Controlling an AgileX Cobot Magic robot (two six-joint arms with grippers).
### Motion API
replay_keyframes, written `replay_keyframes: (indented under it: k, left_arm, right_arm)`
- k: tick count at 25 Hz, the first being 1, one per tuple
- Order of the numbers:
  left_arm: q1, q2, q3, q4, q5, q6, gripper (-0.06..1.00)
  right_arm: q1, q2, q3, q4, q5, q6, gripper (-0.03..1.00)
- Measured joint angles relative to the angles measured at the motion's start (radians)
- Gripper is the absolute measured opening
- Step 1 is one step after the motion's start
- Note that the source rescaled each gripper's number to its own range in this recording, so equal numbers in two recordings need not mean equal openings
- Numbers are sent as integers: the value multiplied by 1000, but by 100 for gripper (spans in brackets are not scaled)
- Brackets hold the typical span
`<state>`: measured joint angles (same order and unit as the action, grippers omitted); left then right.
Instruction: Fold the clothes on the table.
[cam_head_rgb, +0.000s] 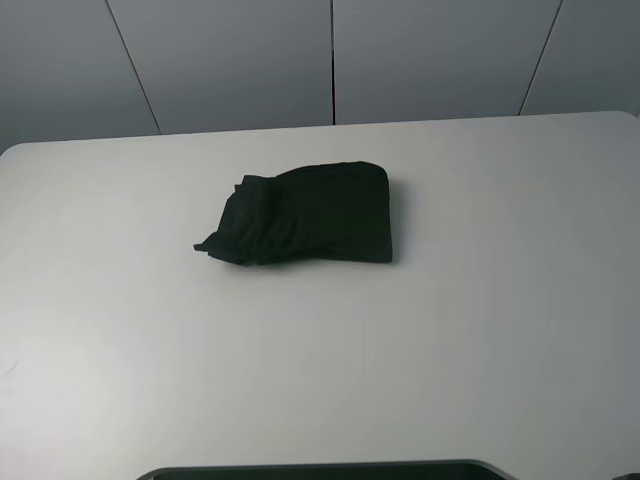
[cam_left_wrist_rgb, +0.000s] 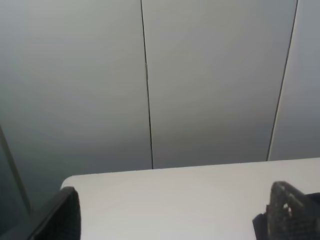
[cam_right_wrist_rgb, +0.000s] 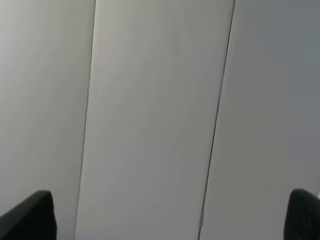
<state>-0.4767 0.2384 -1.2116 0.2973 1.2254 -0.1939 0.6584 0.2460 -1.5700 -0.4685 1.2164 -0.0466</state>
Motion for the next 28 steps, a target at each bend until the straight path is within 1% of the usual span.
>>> replay_keyframes:
  k: [2, 4, 6, 7, 8, 10, 11, 13, 15, 16, 18, 19, 20, 23, 25, 28]
  left_arm:
    - [0, -61, 63, -13, 0, -43, 100]
    - [2, -120, 113, -24, 0, -85, 100]
    - [22, -163, 153, -26, 2, -101, 100]
    - [42, -181, 166, -26, 2, -104, 100]
    - [69, -195, 179, -26, 3, -100, 100]
    - [132, -216, 203, -26, 3, -77, 100]
    - [171, -220, 213, -36, 3, -50, 100]
    - [252, -225, 241, -83, 5, 32, 100]
    - [344, -224, 274, -141, 5, 122, 100]
    - [383, -224, 295, -169, 5, 138, 100]
    - [412, -233, 343, -235, 5, 143, 100]
    - [416, -233, 375, -259, 5, 145, 100]
    - [416, -235, 411, -267, 3, 145, 100]
    - [416, -235, 521, -272, 3, 145, 100]
    - [416, -235, 587, -290, 6, 145, 100]
    - [396, -236, 658, -305, -50, 143, 100]
  right_arm:
    - [-57, -38, 15, -3, 3, -49, 98]
    - [-152, -55, 33, -35, 7, -129, 98]
    - [-293, -57, 56, -98, 7, -211, 98]
    - [-352, -61, 66, -122, 9, -234, 98]
    - [-408, -67, 76, -118, 9, -222, 98]
    - [-483, -95, 99, -94, 7, -176, 98]
    - [-507, -114, 113, -86, 7, -169, 98]
    - [-556, -152, 163, -60, 5, -159, 98]
    - [-596, -193, 229, 1, 5, -152, 98]
    - [-616, -214, 273, 39, 3, -152, 98]
    - [-654, -246, 365, 119, 3, -146, 98]
    - [-673, -251, 419, 168, 3, -145, 98]
    - [-691, -253, 473, 210, 3, -143, 98]
    - [-721, -253, 638, 396, 3, -135, 98]
    - [-723, -251, 745, 469, -1, -119, 98]
    - [-724, -251, 880, 503, -69, -110, 98]
